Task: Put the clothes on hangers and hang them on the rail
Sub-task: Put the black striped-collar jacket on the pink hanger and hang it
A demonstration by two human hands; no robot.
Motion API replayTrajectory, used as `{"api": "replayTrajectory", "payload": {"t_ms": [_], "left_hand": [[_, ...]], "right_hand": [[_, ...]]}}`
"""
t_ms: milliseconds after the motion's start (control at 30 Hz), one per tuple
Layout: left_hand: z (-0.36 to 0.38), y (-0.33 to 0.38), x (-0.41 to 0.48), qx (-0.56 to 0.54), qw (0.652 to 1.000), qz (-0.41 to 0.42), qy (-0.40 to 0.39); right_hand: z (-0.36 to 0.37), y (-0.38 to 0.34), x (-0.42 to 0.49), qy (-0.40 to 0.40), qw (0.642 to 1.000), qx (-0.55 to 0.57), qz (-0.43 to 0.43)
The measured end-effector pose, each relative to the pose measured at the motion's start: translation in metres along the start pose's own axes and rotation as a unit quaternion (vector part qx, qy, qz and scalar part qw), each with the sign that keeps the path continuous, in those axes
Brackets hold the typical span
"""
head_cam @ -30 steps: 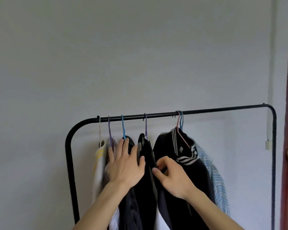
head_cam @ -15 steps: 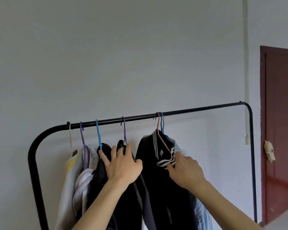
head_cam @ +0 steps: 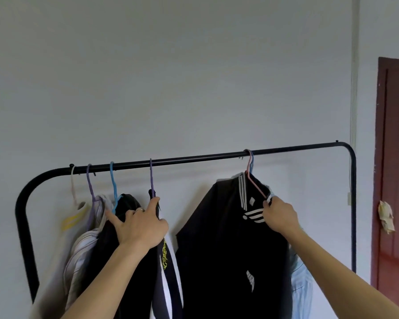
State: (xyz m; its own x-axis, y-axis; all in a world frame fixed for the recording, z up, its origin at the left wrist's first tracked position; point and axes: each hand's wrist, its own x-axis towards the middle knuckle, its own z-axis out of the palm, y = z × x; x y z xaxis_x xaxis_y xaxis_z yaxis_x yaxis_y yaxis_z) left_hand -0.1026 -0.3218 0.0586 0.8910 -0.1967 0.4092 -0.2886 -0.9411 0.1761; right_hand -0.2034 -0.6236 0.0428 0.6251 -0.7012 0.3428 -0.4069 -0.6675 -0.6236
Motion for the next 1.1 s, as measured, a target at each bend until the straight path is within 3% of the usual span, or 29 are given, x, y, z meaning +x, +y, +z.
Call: {"api": "replayTrajectory", "payload": {"t_ms": [167, 333, 533, 767, 933, 1100], "left_hand": [[0.001, 0.008, -0.001, 0.048, 0.999, -0.013, 0.016], [-0.001, 0.038, -0.008, 0.107, 0.990, 0.041, 0.080], [0.016, 0.108, -0.036, -0.080, 0.969, 0.215, 0.089], [0.081, 0.170, -0.100, -0.182, 0.914, 0.363, 0.016], [0.127, 0.187, -0.160, -0.242, 0.891, 0.372, -0.097], [0.173, 0.178, -0.200, -0.254, 0.895, 0.339, -0.137]], "right_hand": [[-0.029, 0.022, 0.010, 0.038, 0.999, -0.005, -0.010], [-0.051, 0.018, -0.021, 0.066, 0.987, -0.010, -0.147], [-0.074, 0.077, -0.076, -0.008, 0.977, 0.051, -0.208], [-0.097, 0.189, -0.160, -0.013, 0.983, 0.110, -0.148], [-0.080, 0.261, -0.204, 0.039, 0.996, 0.067, -0.042], [-0.048, 0.304, -0.253, 0.075, 0.996, 0.052, 0.013]]}}
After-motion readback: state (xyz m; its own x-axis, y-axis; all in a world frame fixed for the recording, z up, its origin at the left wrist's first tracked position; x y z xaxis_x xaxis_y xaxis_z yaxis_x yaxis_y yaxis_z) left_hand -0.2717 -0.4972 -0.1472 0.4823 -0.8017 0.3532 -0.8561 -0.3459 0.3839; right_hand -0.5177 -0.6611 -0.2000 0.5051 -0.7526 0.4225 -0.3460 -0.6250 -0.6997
